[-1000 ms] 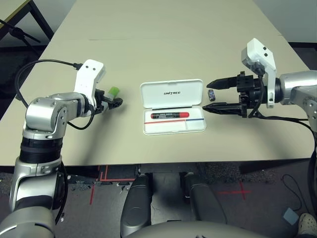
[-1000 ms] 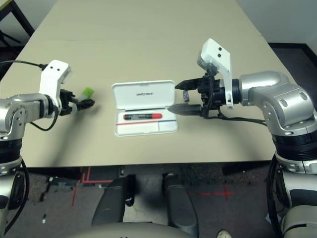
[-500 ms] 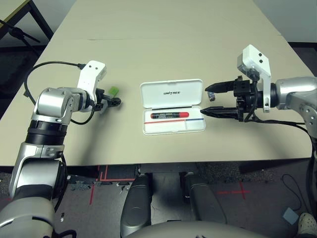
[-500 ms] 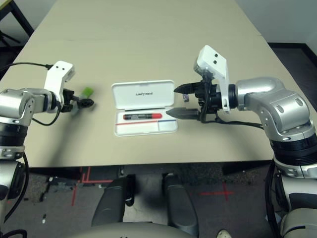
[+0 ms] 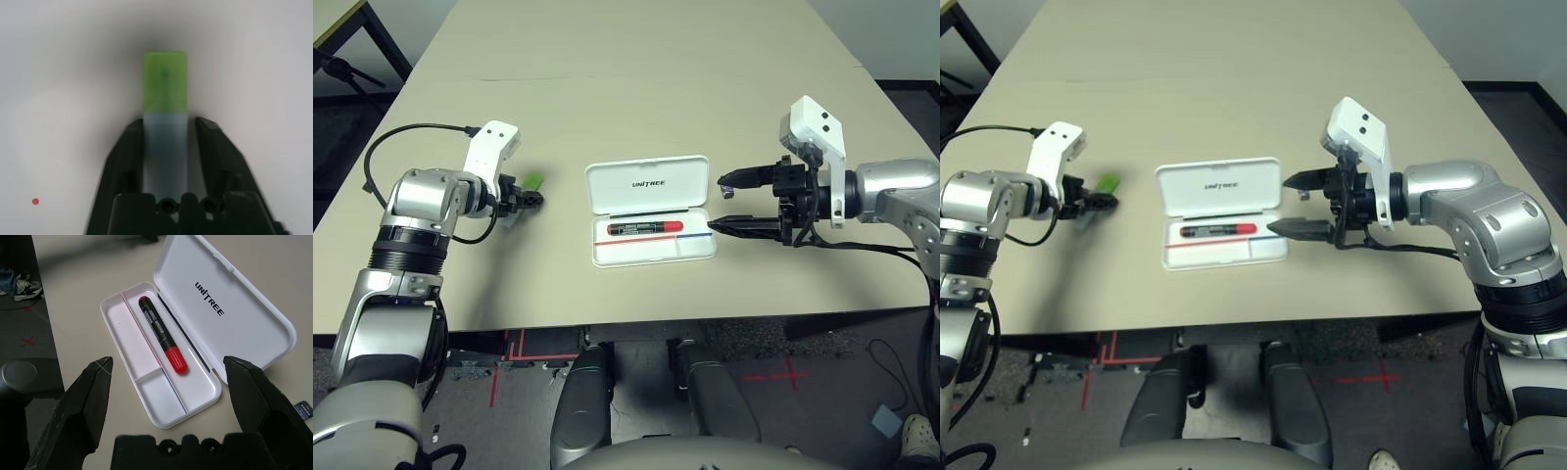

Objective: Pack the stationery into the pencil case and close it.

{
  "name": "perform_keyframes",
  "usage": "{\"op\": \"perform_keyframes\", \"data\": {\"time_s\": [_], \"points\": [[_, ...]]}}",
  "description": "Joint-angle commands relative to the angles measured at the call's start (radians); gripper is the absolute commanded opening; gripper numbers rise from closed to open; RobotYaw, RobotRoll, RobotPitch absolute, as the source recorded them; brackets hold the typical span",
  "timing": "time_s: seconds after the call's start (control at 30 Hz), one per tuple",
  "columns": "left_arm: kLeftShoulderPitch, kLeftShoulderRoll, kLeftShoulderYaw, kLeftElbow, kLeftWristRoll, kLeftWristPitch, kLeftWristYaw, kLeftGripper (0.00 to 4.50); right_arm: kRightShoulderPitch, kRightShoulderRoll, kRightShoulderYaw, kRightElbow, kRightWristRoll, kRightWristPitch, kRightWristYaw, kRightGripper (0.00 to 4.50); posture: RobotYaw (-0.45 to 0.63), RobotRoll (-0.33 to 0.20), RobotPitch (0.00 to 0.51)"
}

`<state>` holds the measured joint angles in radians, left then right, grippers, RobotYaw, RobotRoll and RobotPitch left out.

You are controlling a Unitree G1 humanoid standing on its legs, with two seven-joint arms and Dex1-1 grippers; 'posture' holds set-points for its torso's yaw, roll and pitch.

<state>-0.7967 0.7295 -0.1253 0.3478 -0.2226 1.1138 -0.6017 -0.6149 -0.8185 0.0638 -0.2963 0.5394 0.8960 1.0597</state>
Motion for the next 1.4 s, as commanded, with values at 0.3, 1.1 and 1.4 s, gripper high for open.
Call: {"op": "perform_keyframes", "data": {"time_s": [0.3, 1.1, 1.4], "points": [[0.146, 0.169, -0.066, -0.314, -0.007, -0.041, -0.171, 1.08, -0.019, 0.004, 0.026, 0.021, -0.004, -0.03, 0.011, 4.5, 0.02, 0.0, 0.205], [0.114, 0.211, -0.297, -0.753, -0.006, -0.177, -0.44, 1.08, -0.065, 0.001, 0.089, 0.101, -0.058, -0.086, 0.058, 4.5, 0.06, 0.0, 0.194], [0.051, 0.066, -0.429, -0.698, 0.073, -0.212, -0.431, 1.08, -0.067, 0.0, 0.093, 0.107, -0.08, -0.091, 0.062, 4.5, 0.05, 0.0, 0.195]]}}
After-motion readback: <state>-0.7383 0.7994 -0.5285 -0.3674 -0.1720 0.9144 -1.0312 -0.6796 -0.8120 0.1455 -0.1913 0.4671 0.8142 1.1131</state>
